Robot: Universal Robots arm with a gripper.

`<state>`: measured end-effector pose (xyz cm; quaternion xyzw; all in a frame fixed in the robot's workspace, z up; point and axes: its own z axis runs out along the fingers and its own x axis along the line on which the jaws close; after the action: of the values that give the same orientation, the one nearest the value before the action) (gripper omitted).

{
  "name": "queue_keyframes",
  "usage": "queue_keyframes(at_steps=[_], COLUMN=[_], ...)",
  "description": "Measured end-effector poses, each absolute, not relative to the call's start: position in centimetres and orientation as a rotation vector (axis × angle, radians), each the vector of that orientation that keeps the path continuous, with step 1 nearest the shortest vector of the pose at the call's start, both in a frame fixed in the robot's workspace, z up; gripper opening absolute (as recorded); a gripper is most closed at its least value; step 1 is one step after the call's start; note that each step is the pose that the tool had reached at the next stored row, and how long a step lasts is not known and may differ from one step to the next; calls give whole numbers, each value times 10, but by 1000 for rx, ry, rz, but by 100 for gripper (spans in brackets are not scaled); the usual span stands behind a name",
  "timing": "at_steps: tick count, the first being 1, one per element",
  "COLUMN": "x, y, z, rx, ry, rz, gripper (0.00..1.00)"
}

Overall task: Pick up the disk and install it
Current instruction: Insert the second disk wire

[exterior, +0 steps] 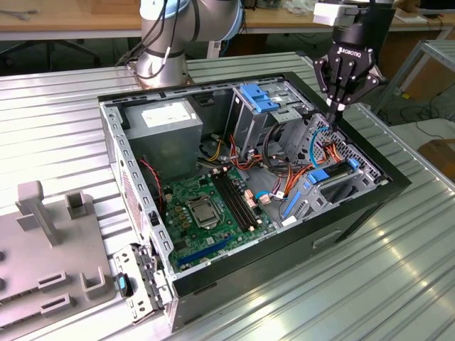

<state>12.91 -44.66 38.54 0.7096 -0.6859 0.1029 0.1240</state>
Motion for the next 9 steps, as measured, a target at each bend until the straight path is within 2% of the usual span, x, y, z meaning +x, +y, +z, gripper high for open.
queue_keyframes(at_steps=[4, 6, 7, 8, 9], x=[129, 129, 129, 129, 129], y=[-447, -447, -447, -447, -447], z=[385, 385, 385, 385, 385], rx=[2069, 2069, 2069, 2069, 2068], ry=[-2000, -2000, -2000, -1999, -1998], rz=[300, 300, 300, 301, 302], gripper=[11, 24, 24, 30, 30])
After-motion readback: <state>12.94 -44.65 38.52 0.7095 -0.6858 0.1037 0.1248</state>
